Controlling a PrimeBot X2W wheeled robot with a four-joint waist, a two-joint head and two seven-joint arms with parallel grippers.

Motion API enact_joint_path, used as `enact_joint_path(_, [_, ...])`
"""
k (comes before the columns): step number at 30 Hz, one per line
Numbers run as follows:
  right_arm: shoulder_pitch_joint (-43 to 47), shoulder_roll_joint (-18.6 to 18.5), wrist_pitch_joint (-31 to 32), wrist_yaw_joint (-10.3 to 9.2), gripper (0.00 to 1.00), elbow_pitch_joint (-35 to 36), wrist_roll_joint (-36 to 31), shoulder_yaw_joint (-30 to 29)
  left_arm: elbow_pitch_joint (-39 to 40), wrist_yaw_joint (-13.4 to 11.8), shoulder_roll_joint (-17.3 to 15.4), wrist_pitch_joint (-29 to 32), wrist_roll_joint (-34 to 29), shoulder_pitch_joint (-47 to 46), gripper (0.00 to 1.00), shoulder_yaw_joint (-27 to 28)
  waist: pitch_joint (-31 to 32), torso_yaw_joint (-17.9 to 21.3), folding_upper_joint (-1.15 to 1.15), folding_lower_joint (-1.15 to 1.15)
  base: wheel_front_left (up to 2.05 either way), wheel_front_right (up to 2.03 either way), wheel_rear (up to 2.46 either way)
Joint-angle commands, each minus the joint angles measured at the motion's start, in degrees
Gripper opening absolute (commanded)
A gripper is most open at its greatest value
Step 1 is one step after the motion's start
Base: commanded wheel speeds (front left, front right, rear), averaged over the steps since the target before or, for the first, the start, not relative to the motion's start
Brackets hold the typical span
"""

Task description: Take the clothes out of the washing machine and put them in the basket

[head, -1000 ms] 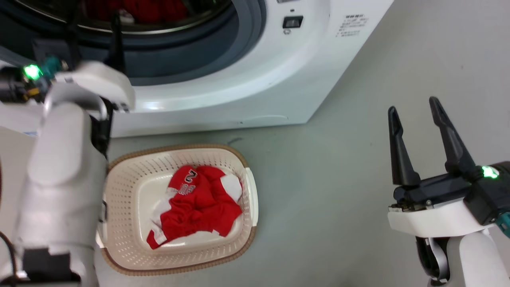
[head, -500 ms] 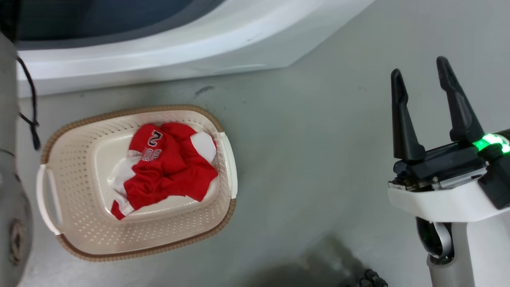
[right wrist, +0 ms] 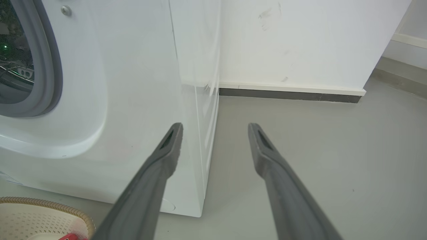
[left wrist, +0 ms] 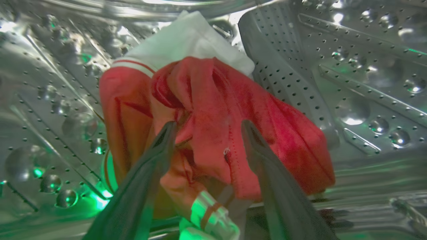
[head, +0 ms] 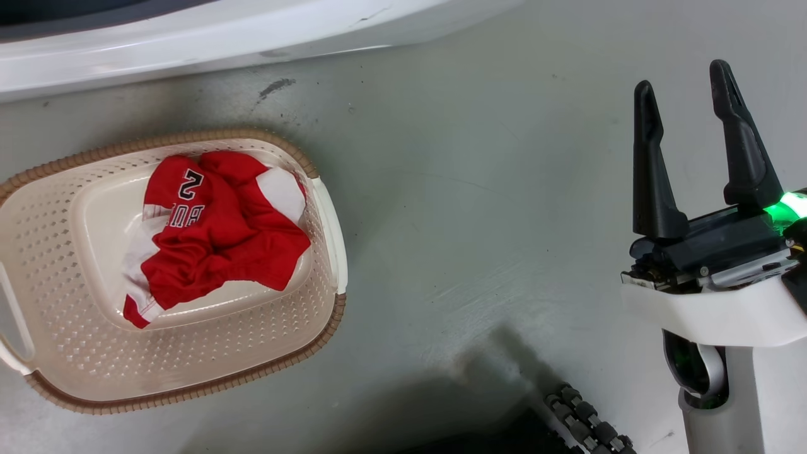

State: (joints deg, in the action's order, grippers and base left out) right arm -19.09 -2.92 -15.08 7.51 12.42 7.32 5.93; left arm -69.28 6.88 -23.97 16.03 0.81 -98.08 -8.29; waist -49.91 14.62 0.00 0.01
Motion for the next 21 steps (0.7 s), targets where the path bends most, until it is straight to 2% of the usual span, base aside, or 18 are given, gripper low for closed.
enact_joint_path(1, [-0.82,0.07,-0.14,-0.04,1.00,0.39,0.22,0.21,-1.05,0.09,-0.94,2.06,0.67,-1.18,1.00,0.09,-0.49,0.36,0.00,-0.01,0.00,0.00,0.00])
enact_joint_path(9, [-1.04,0.07,-0.14,-0.04,1.00,0.91,0.72,0.60,-2.94,0.26,-1.52,11.02,2.12,-5.78,1.00,-0.40,-1.87,1.16,0.00,-0.01,0.00,0.00,0.00])
enact_joint_path(17, [-0.85,0.06,-0.14,-0.04,1.00,1.17,1.16,0.66,-3.58,-0.19,-1.70,13.84,2.03,-6.18,1.00,-1.64,-2.64,1.60,0.00,-0.01,0.00,0.00,0.00])
enact_joint_path(18, [-0.90,0.07,-0.14,-0.04,1.00,1.19,1.23,0.65,-3.67,-0.15,-1.71,14.21,2.00,-6.02,0.59,-1.88,-2.69,1.63,0.00,-0.01,0.00,0.00,0.00])
enact_joint_path(19, [-0.99,0.07,-0.14,-0.04,1.00,1.21,1.26,0.57,-3.72,-0.08,-1.74,14.25,2.03,-6.04,0.00,-2.06,-2.77,1.65,0.00,-0.01,0.00,0.00,0.00])
enact_joint_path(21, [-1.23,0.06,-0.14,-0.04,1.00,1.26,1.28,0.37,-3.78,0.10,-1.59,14.18,2.91,-5.85,0.00,-2.07,-2.93,1.70,0.00,-0.01,0.00,0.00,0.00])
